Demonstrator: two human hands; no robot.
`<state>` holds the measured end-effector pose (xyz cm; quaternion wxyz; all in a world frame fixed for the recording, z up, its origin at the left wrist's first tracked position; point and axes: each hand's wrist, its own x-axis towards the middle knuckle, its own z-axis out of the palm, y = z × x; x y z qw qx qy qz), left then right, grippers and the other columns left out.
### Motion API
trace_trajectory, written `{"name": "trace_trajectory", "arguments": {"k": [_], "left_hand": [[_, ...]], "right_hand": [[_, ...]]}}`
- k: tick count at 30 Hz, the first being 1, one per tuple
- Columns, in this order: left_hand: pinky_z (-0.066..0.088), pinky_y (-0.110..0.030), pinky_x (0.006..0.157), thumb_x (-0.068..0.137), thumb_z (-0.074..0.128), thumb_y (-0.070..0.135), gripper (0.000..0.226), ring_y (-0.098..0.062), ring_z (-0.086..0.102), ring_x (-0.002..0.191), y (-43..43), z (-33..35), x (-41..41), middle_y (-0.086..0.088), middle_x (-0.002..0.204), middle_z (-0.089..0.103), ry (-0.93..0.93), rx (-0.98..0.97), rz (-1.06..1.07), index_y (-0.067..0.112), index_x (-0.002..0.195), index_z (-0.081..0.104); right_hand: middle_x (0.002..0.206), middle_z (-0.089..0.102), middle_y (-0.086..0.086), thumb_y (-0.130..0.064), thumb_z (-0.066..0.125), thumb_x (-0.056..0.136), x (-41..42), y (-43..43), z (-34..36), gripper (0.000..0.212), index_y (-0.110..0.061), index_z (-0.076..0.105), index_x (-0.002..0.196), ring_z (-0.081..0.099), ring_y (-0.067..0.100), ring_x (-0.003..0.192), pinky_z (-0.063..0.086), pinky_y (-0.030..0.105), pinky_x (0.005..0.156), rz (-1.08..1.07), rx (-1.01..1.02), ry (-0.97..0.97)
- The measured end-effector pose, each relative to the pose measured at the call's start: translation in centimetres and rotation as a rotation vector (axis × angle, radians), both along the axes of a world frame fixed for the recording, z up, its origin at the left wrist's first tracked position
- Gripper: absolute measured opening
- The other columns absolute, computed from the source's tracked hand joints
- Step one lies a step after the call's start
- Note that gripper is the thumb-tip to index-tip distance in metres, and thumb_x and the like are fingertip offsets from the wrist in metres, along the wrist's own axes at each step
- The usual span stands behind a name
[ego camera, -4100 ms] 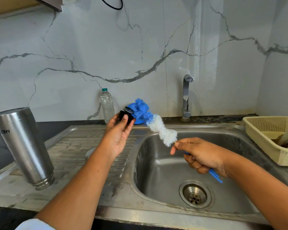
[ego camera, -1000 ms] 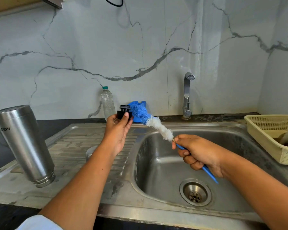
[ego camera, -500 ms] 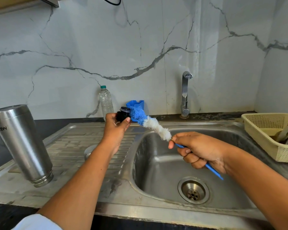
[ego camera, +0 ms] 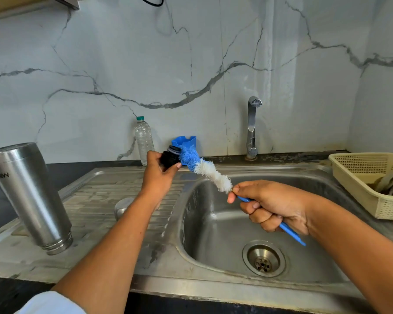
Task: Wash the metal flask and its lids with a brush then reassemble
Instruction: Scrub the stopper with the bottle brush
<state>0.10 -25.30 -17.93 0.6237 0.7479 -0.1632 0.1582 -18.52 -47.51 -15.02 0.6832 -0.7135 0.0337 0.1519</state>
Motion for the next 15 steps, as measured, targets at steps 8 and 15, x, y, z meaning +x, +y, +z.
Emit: {"name": "trace_trajectory", "arguments": {"k": [8, 15], "left_hand": [[0.057, -0.038, 0.093, 0.089, 0.081, 0.016, 0.047, -0.021, 0.067, 0.108, -2.0, 0.2, -0.5, -0.006, 0.117, 0.064, -0.138, 0.188, -0.019, 0.019, 0.113, 0.040], [0.055, -0.035, 0.087, 0.089, 0.080, 0.012, 0.046, -0.024, 0.067, 0.102, 0.2, 0.6, 0.1, -0.002, 0.110, 0.062, -0.152, 0.209, 0.080, 0.016, 0.113, 0.041]], "right_hand": [[0.065, 0.029, -0.004, -0.024, 0.043, 0.108, 0.5, 0.0, -0.7, 0.023, -0.015, 0.064, 0.104, 0.017, 0.004, 0.043, 0.019, 0.015, 0.031, -0.055, 0.170, 0.040], [0.066, 0.031, -0.003, -0.021, 0.043, 0.108, 0.1, 0.3, -0.4, 0.023, -0.015, 0.065, 0.104, 0.018, 0.004, 0.044, 0.018, 0.015, 0.031, 0.041, 0.129, 0.072]]}}
